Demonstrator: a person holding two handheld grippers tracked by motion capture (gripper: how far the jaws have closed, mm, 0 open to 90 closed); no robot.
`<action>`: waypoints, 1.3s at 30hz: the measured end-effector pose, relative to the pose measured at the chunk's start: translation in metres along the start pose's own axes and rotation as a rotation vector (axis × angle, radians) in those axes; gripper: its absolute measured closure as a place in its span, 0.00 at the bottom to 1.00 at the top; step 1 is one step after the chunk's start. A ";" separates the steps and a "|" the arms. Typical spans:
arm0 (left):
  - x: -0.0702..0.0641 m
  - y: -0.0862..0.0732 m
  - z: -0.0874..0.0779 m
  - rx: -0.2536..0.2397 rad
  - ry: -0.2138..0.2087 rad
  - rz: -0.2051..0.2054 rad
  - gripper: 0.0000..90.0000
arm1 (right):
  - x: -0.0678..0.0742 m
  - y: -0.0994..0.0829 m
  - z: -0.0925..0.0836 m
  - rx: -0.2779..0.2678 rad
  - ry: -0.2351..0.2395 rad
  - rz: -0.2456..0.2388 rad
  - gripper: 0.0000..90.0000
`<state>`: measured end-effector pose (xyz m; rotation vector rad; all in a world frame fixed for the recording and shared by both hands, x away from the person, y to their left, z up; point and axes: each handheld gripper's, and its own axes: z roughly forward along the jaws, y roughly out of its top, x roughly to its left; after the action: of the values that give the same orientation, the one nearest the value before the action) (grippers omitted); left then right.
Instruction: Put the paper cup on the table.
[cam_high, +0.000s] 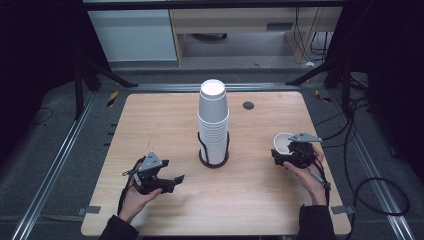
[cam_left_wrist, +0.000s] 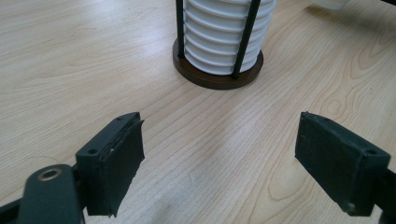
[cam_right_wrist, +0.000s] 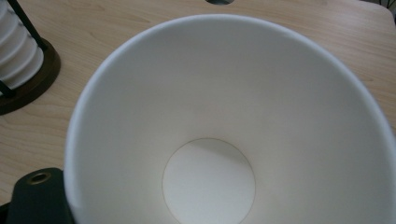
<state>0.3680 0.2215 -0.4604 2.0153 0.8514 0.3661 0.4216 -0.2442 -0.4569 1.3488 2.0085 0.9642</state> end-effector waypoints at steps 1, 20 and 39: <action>0.000 0.000 0.000 -0.001 0.001 0.001 0.17 | 0.000 0.000 0.001 0.005 0.001 0.000 0.15; 0.001 -0.001 0.001 0.011 0.003 -0.001 0.16 | 0.002 -0.006 0.012 0.047 0.037 -0.010 0.15; 0.002 -0.001 -0.001 0.013 0.006 0.003 0.16 | 0.004 -0.007 0.014 0.073 0.056 -0.010 0.08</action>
<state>0.3681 0.2239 -0.4609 2.0289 0.8561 0.3691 0.4265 -0.2386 -0.4710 1.3629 2.1087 0.9417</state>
